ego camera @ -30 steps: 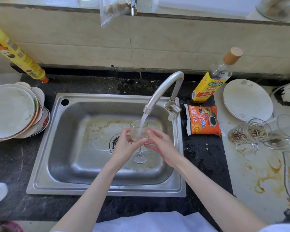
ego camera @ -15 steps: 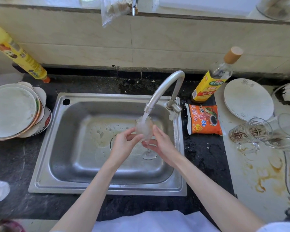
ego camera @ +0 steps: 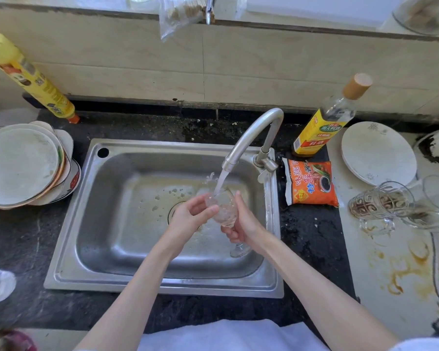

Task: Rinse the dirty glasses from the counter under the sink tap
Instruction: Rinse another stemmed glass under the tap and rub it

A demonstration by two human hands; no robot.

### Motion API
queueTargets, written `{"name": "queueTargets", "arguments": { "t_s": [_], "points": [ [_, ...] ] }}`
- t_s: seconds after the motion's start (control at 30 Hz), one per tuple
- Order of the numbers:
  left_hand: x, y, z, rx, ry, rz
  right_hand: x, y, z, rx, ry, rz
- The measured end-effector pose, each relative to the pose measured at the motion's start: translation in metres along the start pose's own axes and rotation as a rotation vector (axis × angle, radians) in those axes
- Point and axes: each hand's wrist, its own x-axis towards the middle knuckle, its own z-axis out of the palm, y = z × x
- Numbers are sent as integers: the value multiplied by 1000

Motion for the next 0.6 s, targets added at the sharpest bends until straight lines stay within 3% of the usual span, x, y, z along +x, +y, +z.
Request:
{"name": "queueTargets", "arguments": {
  "t_s": [0.2,0.3,0.43,0.6],
  "points": [
    [-2,4,6,-82,85,20,2,1,-2,9,120,-128],
    [0,7,6,-37,82,51,-1,-3,-3,35,187,-103],
    [-2,13,1,160,64,154,1,-10,-7,-26,254,-44],
    [2,19,-4,444,80,404,4,-16,-13,-87,205,-83]
  ]
}}
